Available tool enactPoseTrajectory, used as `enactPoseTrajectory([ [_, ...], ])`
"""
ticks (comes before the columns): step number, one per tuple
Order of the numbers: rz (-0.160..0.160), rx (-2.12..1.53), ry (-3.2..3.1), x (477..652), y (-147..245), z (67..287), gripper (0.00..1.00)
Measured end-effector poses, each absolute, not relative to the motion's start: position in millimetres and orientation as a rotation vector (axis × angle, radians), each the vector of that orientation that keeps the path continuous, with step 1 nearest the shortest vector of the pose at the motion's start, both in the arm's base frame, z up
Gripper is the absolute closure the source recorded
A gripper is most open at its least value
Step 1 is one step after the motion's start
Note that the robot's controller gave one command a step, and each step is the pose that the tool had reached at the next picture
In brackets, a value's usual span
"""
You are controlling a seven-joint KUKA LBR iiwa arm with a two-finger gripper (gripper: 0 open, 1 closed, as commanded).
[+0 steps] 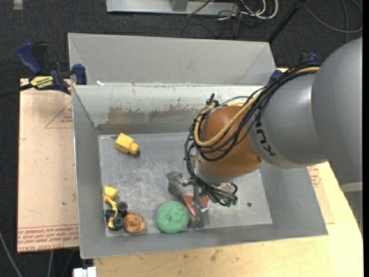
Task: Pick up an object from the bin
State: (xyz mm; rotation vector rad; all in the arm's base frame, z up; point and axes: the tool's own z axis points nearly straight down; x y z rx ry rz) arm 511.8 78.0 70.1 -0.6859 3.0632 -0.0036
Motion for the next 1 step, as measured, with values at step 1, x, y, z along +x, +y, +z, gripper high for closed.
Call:
enactPoseTrajectory([
  [1, 0.003, -1.065, 2.949, 493.3, 111.0, 78.1, 0.00],
])
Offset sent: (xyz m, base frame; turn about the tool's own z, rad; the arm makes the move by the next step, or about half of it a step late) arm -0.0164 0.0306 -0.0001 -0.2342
